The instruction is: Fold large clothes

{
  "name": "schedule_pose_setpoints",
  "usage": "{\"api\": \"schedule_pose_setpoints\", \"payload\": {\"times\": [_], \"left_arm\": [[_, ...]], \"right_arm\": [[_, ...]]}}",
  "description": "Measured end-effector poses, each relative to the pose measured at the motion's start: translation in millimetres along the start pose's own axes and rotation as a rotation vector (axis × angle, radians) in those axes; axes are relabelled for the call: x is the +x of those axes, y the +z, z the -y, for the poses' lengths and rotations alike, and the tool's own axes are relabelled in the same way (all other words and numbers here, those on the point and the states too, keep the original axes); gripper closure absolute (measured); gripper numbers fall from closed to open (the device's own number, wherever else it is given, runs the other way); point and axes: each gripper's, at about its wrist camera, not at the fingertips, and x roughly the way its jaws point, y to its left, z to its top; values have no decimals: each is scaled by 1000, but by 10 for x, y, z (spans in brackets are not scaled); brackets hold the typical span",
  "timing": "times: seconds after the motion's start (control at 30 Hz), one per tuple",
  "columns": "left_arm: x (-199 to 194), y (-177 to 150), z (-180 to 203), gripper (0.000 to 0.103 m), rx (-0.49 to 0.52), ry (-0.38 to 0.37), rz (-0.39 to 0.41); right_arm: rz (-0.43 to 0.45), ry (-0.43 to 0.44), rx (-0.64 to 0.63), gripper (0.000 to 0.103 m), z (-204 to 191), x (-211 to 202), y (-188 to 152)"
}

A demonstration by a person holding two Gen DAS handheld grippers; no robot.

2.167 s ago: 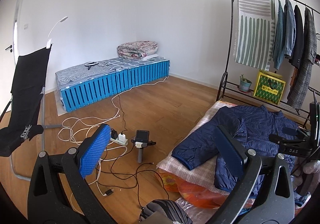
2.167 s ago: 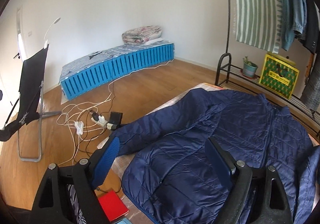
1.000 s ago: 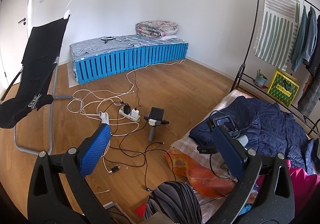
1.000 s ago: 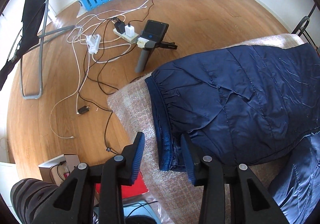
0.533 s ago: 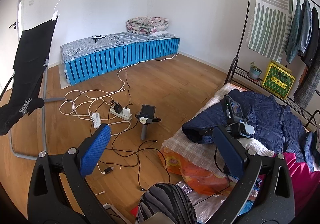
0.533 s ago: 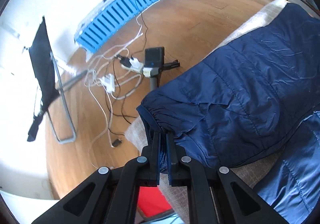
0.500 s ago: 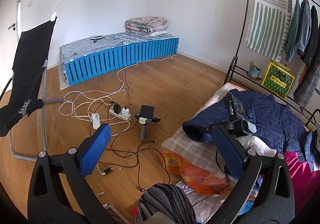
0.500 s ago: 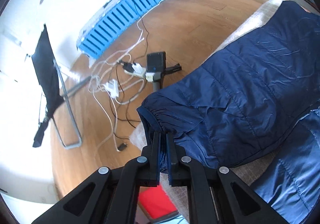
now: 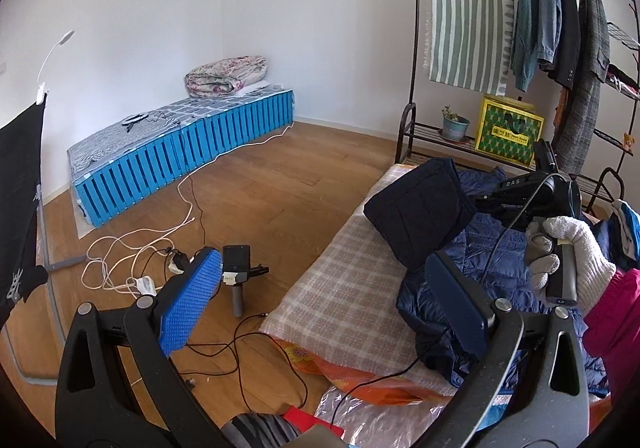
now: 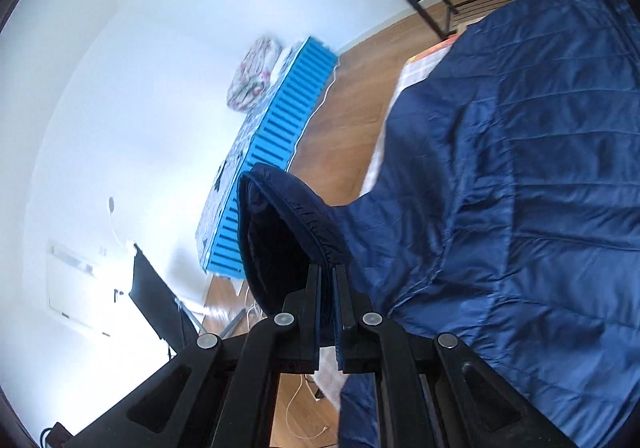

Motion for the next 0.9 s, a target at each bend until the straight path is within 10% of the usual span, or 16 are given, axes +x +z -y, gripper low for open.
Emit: {"api": "schedule_pose_setpoints", "payload": {"times": [0.27, 0.4, 0.67, 0.9], "left_arm": [[674, 461, 788, 0, 36, -131, 14], [1089, 766, 1033, 0, -21, -165, 8], [1823, 924, 1348, 0, -104, -233, -47], [2062, 746, 1389, 0, -225, -194, -74]], "right_arm": [[28, -154, 99, 95, 922, -542, -21], [-7, -208, 164, 64, 1121, -673, -134], [7, -237, -103, 64, 535, -1700, -557], [134, -408, -274, 40, 74, -2296, -518]]}}
